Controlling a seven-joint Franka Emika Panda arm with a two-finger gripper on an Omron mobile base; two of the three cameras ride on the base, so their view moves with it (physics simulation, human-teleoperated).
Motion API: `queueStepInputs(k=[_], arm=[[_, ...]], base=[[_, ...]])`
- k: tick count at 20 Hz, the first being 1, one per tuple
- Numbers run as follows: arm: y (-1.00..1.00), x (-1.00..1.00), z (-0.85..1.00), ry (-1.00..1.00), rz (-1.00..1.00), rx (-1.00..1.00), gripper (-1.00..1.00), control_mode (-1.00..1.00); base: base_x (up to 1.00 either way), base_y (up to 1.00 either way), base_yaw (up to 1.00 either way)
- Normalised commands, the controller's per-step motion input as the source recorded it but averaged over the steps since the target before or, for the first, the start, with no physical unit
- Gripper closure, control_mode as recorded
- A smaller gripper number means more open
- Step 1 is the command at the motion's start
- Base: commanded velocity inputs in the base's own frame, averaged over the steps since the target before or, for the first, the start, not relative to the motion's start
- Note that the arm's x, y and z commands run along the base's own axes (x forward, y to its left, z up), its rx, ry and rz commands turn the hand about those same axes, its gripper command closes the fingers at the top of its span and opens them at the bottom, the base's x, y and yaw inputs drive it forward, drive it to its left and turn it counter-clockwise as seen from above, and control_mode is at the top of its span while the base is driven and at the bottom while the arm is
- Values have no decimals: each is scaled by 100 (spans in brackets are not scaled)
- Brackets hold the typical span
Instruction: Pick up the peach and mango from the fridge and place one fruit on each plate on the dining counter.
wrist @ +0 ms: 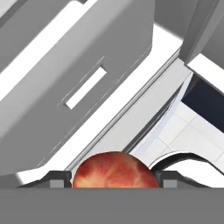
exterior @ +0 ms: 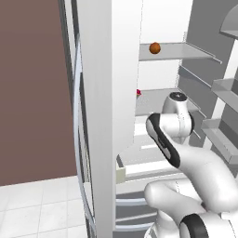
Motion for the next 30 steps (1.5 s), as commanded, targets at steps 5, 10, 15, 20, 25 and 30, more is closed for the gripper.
queueStepInputs(k=[5,10,15,20,25,30], arm=[[-2,0,0,0,0,2,100,-100],[0,0,0,0,0,1,100,100],[0,0,0,0,0,0,100,100],[0,0,0,0,0,0,100,100],[0,0,0,0,0,0,100,100],[0,0,0,0,0,0,100,100]], base=[[0,0,0],[-11,0,1],[-56,0,15],[-65,-2,37],[-53,-5,50],[-53,0,57]])
